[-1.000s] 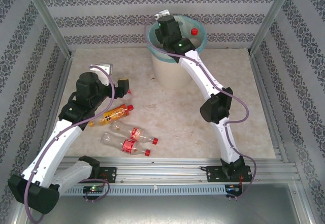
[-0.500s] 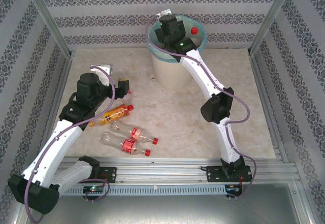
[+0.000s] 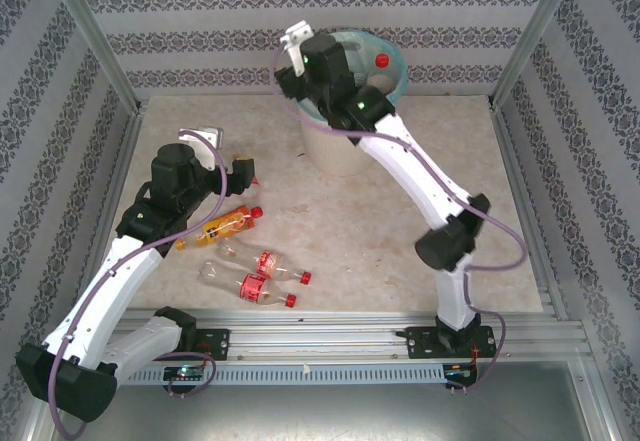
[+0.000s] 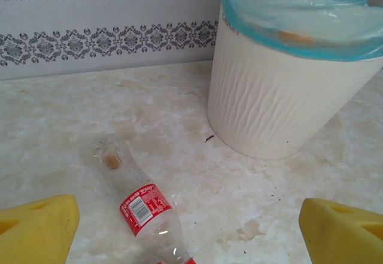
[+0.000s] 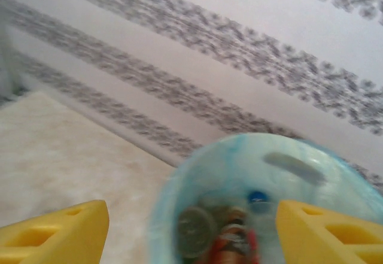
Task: Put the plastic bottles in the bin
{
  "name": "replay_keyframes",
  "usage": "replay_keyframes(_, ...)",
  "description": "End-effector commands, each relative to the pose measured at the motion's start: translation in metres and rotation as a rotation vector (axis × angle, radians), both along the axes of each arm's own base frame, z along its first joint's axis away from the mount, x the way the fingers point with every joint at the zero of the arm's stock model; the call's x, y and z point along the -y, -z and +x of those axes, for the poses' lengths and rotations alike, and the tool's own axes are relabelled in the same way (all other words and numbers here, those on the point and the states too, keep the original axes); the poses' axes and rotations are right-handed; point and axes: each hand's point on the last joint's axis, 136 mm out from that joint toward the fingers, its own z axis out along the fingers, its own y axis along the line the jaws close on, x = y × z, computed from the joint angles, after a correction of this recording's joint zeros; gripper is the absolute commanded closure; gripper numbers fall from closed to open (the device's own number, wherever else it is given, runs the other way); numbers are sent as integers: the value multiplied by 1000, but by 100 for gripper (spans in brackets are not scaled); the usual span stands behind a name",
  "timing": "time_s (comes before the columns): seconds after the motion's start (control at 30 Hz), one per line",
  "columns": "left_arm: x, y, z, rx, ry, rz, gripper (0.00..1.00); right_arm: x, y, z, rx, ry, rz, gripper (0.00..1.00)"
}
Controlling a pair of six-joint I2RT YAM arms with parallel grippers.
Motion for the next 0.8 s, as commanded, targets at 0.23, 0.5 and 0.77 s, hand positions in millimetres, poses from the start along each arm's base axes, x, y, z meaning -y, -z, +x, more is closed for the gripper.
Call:
replay_keyframes(0.23,19,-10,-20,53,177,24,4,3,100,-123,-237,-265,193,28)
replay_keyframes(0.5,-17,30,-4,-141,-119,-57,5,-23,179,-120,-522,-135,320,27)
replay_keyframes(0.77,-61,82,36,-314,-279,-291,7,-97,235,-67,-681,-105,326,26)
